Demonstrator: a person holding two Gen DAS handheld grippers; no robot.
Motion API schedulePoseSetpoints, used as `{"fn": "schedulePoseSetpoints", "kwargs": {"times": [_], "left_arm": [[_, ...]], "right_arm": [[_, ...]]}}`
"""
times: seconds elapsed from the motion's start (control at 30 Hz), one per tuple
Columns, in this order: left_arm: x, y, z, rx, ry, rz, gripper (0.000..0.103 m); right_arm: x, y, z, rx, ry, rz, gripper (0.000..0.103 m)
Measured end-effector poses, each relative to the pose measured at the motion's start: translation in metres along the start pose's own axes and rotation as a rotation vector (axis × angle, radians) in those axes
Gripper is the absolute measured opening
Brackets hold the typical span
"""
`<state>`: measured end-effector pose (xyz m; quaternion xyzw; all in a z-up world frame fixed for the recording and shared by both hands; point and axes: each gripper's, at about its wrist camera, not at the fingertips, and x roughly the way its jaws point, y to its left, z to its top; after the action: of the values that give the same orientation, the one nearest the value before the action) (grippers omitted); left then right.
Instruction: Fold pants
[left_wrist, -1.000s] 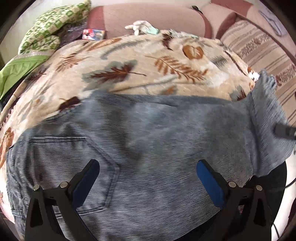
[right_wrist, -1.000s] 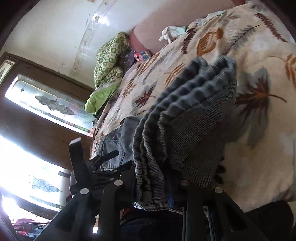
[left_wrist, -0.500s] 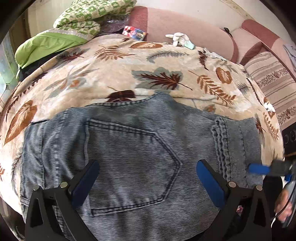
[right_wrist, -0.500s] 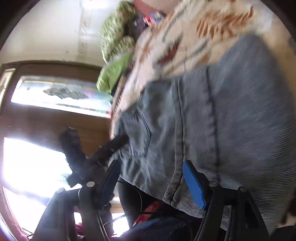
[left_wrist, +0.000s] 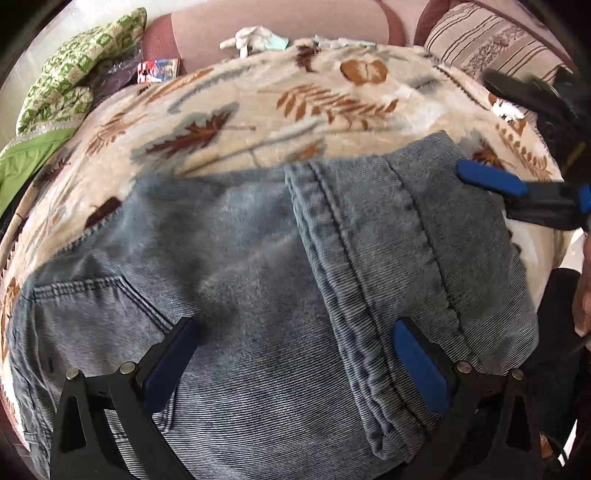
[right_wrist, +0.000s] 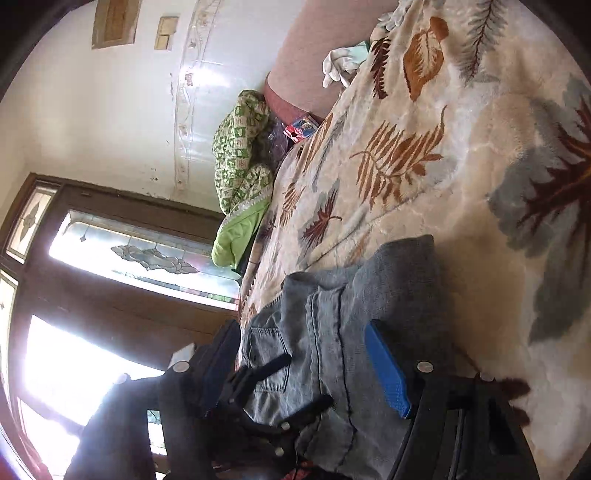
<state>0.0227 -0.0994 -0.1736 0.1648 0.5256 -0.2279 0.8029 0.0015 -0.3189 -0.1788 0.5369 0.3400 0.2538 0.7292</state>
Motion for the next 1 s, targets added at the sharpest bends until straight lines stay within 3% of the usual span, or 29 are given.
{"fn": "schedulePoseSetpoints", "kwargs": {"times": [0.13,0.2,0.33,0.43,0.53,0.63,0.8,1.0], "left_arm": [[0.002,0.005,0.001,-0.032,0.0,-0.027,0.103],[0.001,0.005,0.002,-0.036,0.006,-0.02,0.103],[-0.008,0.007,0.009,-0.042,-0.018,-0.013,0.103],[-0.011,0.013,0.021,-0.039,-0.039,-0.009,0.103],[0.0,0.018,0.033,-0.042,-0.024,0.024,0.103],[0.011,0.023,0.04,-0.075,-0.007,0.008,0.103],[0.017,0.026,0.042,-0.087,-0.003,-0.005,0.103],[0.016,0.029,0.042,-0.107,0.004,-0.017,0.103]], "right_arm": [[0.027,-0.037,0.015,0.074,0.045,-0.013,0.072],[0.021,-0.037,0.017,0.08,0.037,0.038,0.073],[0.013,-0.03,0.012,0.044,0.018,0.024,0.073],[-0.001,-0.019,0.003,-0.015,0.003,0.007,0.073],[-0.013,-0.013,-0.007,-0.027,-0.006,0.039,0.074],[-0.024,-0.015,-0.02,-0.022,-0.012,0.043,0.074],[-0.033,-0.024,-0.048,-0.008,0.038,0.058,0.074],[-0.023,-0.038,-0.063,0.014,0.095,-0.006,0.074]]}}
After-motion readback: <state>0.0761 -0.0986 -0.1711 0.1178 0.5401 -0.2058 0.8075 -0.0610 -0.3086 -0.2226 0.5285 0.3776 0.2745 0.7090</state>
